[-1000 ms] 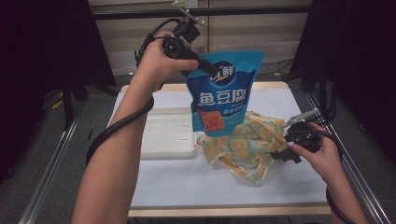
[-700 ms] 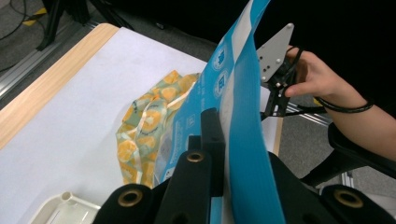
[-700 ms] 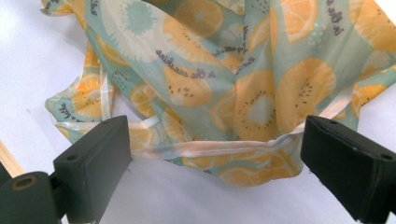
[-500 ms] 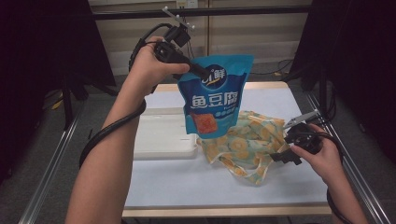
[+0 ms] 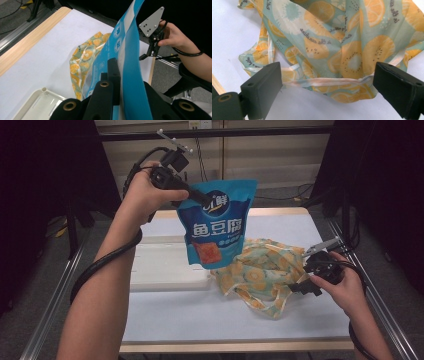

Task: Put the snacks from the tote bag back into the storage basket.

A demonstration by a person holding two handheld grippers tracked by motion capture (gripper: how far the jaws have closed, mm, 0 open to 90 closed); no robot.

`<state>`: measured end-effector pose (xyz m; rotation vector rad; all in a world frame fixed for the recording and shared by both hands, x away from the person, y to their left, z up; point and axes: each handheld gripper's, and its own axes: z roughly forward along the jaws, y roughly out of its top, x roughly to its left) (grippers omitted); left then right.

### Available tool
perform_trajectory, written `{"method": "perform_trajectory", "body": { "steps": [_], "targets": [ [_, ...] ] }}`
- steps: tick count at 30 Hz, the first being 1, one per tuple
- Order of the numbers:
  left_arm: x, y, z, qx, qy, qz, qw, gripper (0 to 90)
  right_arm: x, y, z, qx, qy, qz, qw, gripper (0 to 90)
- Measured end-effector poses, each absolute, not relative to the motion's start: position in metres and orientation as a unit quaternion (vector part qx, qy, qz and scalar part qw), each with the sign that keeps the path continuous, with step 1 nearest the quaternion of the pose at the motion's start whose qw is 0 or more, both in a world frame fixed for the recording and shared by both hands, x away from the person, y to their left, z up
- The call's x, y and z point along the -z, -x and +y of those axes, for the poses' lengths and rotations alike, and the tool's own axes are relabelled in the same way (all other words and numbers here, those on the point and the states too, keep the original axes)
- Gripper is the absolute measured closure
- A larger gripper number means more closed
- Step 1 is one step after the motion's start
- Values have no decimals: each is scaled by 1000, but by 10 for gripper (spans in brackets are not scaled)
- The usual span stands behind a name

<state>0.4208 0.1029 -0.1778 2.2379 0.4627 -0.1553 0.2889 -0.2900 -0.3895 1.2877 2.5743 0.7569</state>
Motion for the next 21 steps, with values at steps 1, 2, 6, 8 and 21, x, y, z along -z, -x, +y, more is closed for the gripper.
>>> {"method": "perform_trajectory", "body": {
  "steps": [1, 2, 6, 8, 21],
  "targets": [
    [178, -421, 105, 62, -890, 185, 413, 900, 389, -289, -290, -256, -429, 862, 85, 81],
    [177, -421, 107, 63, -891, 183, 412, 900, 389, -289, -291, -256, -429, 862, 87, 81],
    [177, -422, 114, 61, -889, 188, 413, 900, 391, -288, -292, -253, -432, 861, 85, 81],
    [178, -422, 119, 57, -889, 190, 413, 900, 391, -288, -293, -255, -433, 861, 83, 81],
    [194, -427, 147, 61, -888, 201, 409, 900, 389, -288, -291, -256, -435, 859, 81, 81]
  ]
}}
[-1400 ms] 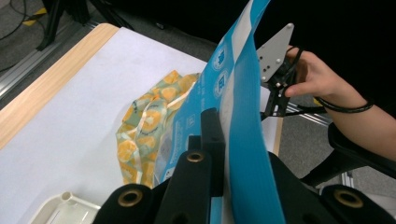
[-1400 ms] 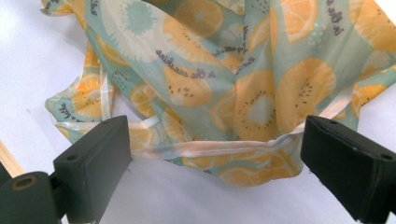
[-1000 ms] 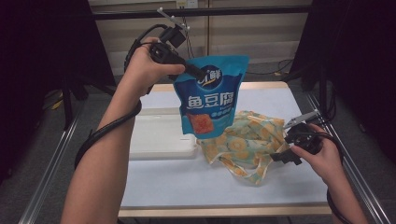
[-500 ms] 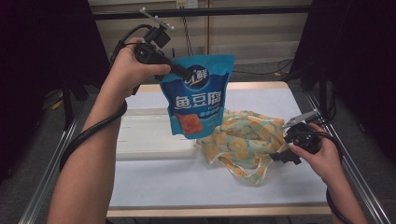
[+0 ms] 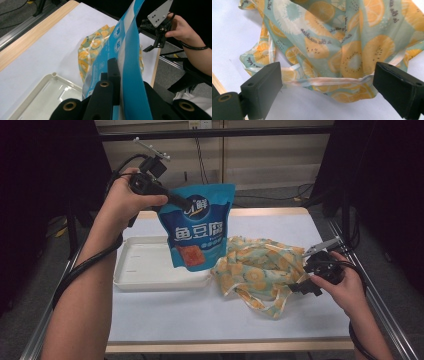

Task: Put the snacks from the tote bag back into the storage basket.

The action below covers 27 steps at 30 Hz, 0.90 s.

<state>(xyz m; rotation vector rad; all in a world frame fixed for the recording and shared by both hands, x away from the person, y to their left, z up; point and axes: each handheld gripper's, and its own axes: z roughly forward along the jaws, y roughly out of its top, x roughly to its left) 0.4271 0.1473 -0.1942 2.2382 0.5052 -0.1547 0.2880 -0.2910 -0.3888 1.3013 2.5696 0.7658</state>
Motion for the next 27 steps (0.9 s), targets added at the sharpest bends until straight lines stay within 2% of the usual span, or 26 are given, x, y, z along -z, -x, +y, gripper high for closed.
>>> {"method": "perform_trajectory", "body": {
  "steps": [27],
  "targets": [
    [236, -448, 174, 64, -900, 190, 387, 900, 391, -290, -292, -253, -431, 862, 81, 81]
  ]
}}
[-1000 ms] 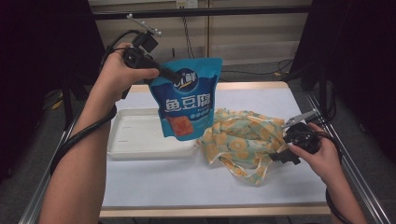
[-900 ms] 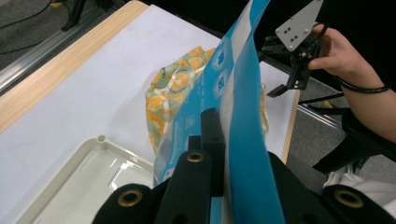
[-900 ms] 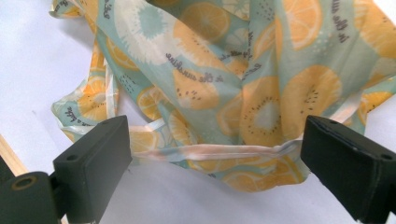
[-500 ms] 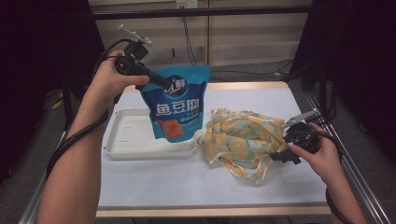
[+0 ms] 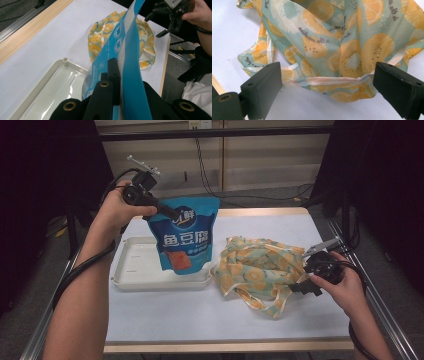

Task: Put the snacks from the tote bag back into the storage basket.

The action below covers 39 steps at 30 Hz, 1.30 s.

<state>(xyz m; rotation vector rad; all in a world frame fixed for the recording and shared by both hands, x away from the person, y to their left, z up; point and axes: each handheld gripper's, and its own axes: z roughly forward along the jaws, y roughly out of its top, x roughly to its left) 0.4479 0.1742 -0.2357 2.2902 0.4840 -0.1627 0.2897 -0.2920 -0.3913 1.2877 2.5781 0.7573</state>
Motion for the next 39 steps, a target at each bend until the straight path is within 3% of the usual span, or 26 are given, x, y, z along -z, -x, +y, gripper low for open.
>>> {"method": "perform_trajectory", "body": {
  "steps": [20, 22, 29, 39],
  "targets": [
    [278, -452, 182, 67, -906, 186, 375, 892, 392, -289, -291, -255, -434, 861, 76, 81],
    [277, -450, 186, 66, -899, 196, 386, 829, 392, -289, -291, -256, -432, 861, 78, 81],
    [271, -437, 197, 5, -901, 254, 352, 432, 393, -289, -291, -250, -429, 864, 77, 81],
    [279, -423, 218, -12, -888, 301, 348, 240, 391, -288, -291, -249, -428, 865, 79, 81]
  ]
}}
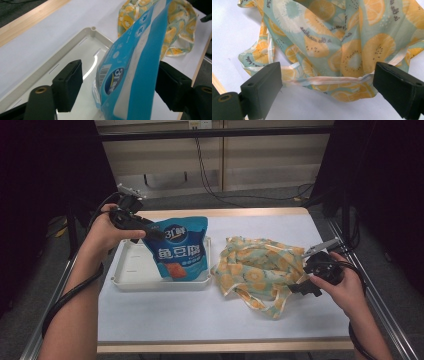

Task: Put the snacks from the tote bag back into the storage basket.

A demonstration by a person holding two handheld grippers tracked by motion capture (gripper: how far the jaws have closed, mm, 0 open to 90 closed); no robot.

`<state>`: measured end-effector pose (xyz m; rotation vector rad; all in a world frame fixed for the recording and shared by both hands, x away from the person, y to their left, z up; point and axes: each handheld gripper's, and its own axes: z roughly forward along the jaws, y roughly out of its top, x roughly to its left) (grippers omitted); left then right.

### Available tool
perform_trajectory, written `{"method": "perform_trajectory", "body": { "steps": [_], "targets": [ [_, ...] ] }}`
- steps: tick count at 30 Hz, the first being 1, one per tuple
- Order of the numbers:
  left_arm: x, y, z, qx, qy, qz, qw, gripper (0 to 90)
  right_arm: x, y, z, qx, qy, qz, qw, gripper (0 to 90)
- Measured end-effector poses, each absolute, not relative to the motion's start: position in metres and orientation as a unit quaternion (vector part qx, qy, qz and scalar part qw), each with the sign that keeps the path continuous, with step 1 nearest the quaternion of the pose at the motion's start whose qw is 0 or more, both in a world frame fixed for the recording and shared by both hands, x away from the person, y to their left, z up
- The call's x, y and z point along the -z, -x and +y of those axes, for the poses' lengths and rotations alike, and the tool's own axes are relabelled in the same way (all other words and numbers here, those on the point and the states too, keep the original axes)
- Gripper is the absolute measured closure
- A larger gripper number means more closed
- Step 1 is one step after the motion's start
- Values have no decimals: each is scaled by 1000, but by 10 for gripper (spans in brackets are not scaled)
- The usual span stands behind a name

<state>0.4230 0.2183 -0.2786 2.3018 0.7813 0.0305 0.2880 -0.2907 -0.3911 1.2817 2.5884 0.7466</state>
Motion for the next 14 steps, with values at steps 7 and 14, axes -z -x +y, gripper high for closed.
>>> {"method": "perform_trajectory", "body": {
  "steps": [7, 14],
  "targets": [
    [292, -408, 234, -17, -873, 335, 354, 148, 391, -287, -292, -253, -434, 861, 82, 81],
    [305, -399, 241, -28, -864, 360, 350, 73, 391, -288, -292, -253, -430, 863, 81, 81]
  ]
}}
